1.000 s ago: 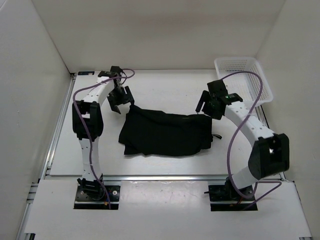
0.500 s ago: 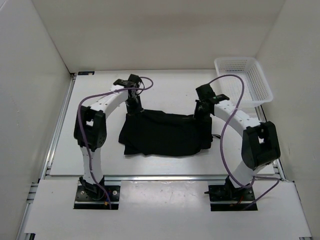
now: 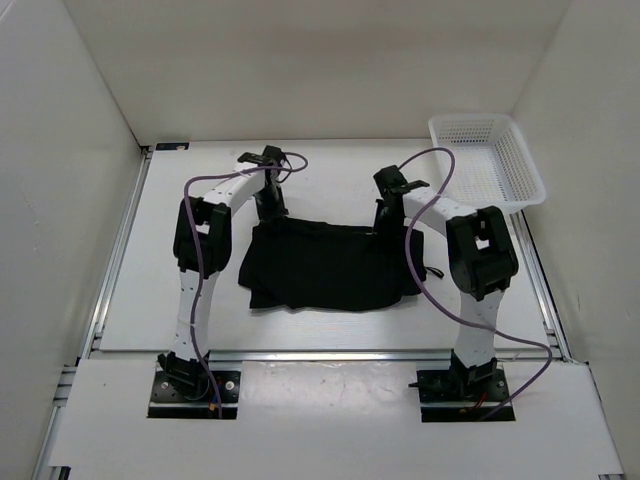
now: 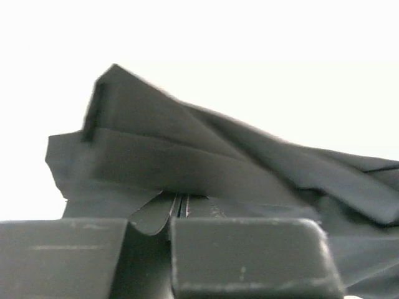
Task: Fold and stack the shorts
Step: Fold the shorts
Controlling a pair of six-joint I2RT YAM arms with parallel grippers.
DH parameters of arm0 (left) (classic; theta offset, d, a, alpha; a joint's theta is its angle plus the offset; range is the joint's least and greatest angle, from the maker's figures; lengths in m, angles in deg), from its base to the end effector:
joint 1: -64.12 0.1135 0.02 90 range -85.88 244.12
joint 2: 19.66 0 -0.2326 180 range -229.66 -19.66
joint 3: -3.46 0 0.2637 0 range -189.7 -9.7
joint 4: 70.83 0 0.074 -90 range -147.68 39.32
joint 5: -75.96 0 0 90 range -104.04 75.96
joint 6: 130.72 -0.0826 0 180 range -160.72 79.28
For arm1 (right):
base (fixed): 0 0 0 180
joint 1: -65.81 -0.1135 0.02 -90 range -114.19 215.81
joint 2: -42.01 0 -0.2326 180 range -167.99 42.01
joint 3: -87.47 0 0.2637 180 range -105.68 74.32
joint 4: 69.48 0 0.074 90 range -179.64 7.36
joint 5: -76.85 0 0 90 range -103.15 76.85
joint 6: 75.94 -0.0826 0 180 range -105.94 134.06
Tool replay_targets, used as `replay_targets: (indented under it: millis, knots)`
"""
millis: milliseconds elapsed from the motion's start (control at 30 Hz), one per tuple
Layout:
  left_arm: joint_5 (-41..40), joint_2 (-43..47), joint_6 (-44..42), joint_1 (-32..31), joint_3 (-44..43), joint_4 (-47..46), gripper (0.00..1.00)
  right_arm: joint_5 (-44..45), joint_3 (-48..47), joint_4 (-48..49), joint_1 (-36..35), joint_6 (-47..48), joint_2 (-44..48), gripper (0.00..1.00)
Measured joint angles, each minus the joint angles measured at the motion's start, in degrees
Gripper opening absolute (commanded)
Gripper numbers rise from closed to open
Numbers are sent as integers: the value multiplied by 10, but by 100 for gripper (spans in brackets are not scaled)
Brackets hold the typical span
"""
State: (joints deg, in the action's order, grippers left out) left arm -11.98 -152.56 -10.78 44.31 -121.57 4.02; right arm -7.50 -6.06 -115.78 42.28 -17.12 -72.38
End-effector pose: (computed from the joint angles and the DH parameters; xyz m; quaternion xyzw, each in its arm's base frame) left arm 0.4312 -0.1585 0.0925 -0.0870 0.9940 -0.0430 0.0500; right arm 0.3912 0.1615 0.0875 0.0750 0.9762 0.0480 0.1978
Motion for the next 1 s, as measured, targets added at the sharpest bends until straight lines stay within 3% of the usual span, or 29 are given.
replay_targets:
  millis: [200,267,300,333,433,467,567,733,867,1000]
  knots:
    - [-1,3,-17,23,0,15,13,7,-4,1,9,0,8,0]
    - [-1,11,-24,23,-6,29,24,8,-3,-10,9,1,31,18]
    - [-1,18,-26,23,-10,36,37,10,-3,-14,9,1,49,29]
    - [-1,26,-31,22,-16,43,46,13,-3,-18,8,0,73,53]
    - [-2,76,-31,24,-26,54,67,26,-3,-27,10,5,168,79]
    - [-2,101,-32,24,-22,54,67,29,-3,-28,12,5,202,88]
    - [-2,195,-33,32,22,43,67,22,38,-12,44,6,303,93]
    - [5,338,-34,81,163,21,67,-54,208,2,167,12,399,99]
    - [6,355,-34,114,236,11,66,-134,317,-9,225,24,399,100]
    - [11,346,-34,112,261,7,66,-200,357,4,254,33,386,100]
